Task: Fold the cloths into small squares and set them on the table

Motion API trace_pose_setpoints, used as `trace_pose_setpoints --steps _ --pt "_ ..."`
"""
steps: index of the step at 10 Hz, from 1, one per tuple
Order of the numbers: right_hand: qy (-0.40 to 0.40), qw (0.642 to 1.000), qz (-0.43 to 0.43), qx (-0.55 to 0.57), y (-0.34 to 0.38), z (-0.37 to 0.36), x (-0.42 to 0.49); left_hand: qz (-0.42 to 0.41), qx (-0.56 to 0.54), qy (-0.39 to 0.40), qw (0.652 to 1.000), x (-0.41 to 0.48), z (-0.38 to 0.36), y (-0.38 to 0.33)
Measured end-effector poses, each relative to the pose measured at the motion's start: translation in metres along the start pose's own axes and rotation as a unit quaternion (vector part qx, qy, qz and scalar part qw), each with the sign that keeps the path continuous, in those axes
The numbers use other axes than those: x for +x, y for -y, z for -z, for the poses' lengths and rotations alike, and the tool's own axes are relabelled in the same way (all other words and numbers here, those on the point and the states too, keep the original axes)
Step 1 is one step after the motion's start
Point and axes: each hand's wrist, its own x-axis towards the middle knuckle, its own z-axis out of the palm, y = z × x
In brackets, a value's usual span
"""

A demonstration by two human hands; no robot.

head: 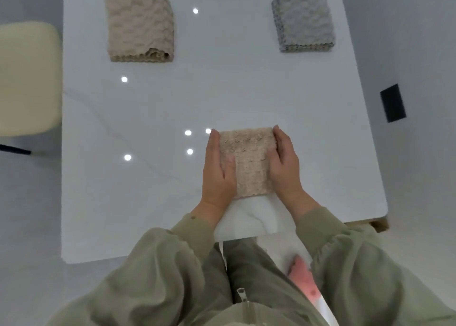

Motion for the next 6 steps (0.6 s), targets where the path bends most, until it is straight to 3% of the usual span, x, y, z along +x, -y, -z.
trace_pose_setpoints --steps 5,6 --pt "0.006 1.000 0.012 -0.024 -0.006 -0.001 -0.007 -0.015 0.035 -0.042 0.998 -0.002 -0.016 -0.001" --pt "0.022 0.996 0.009 -0.090 0.003 0.015 -0.003 -0.067 0.166 -0.017 0.984 0.002 -0.008 -0.011"
